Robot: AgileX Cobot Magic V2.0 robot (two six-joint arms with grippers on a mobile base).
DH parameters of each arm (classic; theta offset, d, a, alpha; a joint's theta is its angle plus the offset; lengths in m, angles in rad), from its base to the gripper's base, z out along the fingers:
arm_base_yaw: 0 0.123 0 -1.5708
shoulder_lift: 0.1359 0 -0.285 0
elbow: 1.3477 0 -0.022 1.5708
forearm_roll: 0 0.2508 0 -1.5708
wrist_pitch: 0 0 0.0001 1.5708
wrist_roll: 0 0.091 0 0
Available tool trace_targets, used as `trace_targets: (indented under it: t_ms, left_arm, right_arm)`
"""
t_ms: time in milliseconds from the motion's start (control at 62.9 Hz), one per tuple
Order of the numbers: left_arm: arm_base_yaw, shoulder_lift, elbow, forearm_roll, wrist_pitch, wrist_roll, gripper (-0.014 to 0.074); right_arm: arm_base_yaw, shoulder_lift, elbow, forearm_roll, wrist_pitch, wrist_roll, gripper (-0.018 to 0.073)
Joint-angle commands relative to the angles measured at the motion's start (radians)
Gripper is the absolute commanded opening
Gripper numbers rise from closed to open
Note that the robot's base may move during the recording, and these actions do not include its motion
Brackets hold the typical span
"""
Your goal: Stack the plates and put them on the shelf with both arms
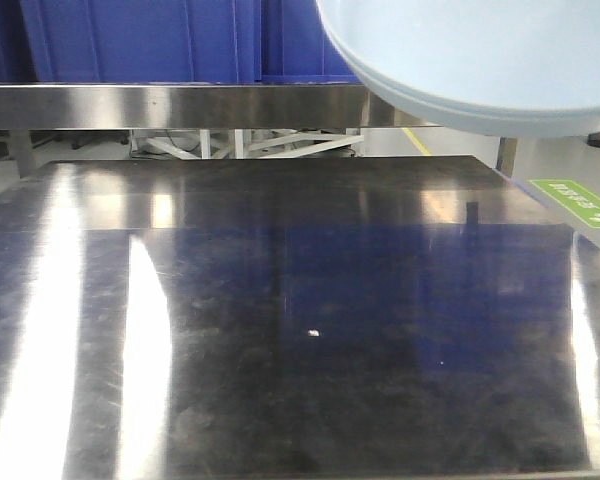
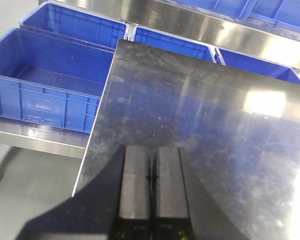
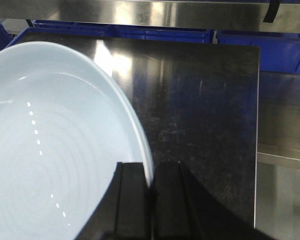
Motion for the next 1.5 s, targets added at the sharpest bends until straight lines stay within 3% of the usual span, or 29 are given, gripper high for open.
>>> trace_targets:
  t_ms: [0,1479]
  left_arm:
    - [0.001,0.001,-0.028,0.000,-0.085,0.001,0.0090]
    - [0.001,0.001,-0.028,0.000,-0.085,0.001,0.0090]
  right_arm:
    - [-0.007,-0.003,-0.027,0.008,-0.090,0.000,0.0048]
    - [-0.007,-0.003,-0.027,0.008,-0.090,0.000,0.0048]
